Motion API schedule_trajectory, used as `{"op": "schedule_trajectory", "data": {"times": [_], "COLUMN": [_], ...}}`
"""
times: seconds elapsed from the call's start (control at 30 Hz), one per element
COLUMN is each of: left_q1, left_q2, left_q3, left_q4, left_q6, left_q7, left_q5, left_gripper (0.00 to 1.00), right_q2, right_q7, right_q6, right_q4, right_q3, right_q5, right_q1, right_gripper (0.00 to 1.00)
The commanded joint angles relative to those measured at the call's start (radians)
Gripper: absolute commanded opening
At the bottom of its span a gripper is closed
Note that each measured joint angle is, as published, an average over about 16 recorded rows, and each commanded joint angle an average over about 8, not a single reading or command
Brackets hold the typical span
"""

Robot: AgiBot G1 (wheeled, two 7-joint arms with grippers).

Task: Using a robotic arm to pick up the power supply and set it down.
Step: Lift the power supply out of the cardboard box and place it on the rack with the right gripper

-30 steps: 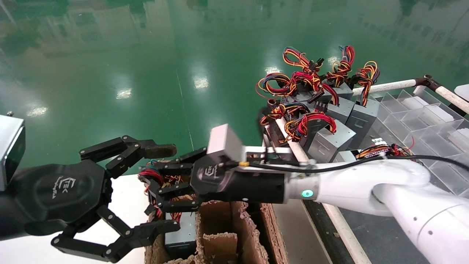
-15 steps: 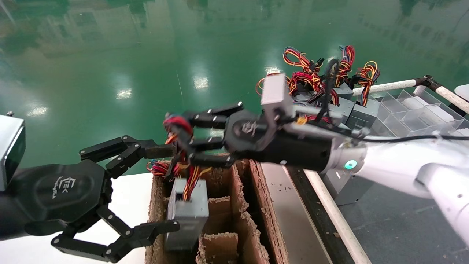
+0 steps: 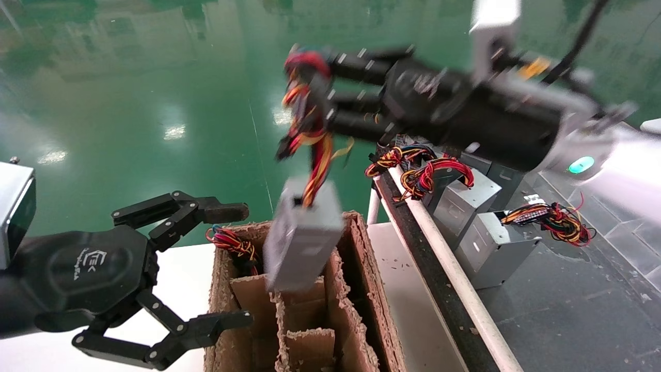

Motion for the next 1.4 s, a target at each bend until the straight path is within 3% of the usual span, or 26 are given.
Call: {"op": "schedule_trajectory", "data": {"times": [0.03,0.37,0.77,1.1,1.4], "left_q1": [0.000,0.000,0.000,0.000,0.000], "left_q2": [0.000,0.000,0.000,0.000,0.000], "left_q3": [0.000,0.000,0.000,0.000,0.000], "left_q4": [0.000,0.000,0.000,0.000,0.000], "left_q6": [0.000,0.000,0.000,0.000,0.000], "left_q7": [0.000,0.000,0.000,0.000,0.000], "left_q5": [0.000,0.000,0.000,0.000,0.000], "left_gripper": [1.00,1.00,1.00,1.00,1.00], "right_q2": [0.022,0.182,0.384,0.518,0.557], "right_q7": [0.006,0.034,0.039,0.022,0.018], "right_q6": [0.000,0.002,0.003,0.049,0.126], "right_q4": [0.004,-0.041,-0.121,-0.240,-0.335], "right_q3": [0.005,0.016,0.019,0.027,0.040], "right_q5": [0.005,0.003,-0.005,0.003,0.021], "right_q1": [0.023,0.142,0.206,0.199,0.138], "right_gripper": [0.00,0.00,0.00,0.00,0.00]}}
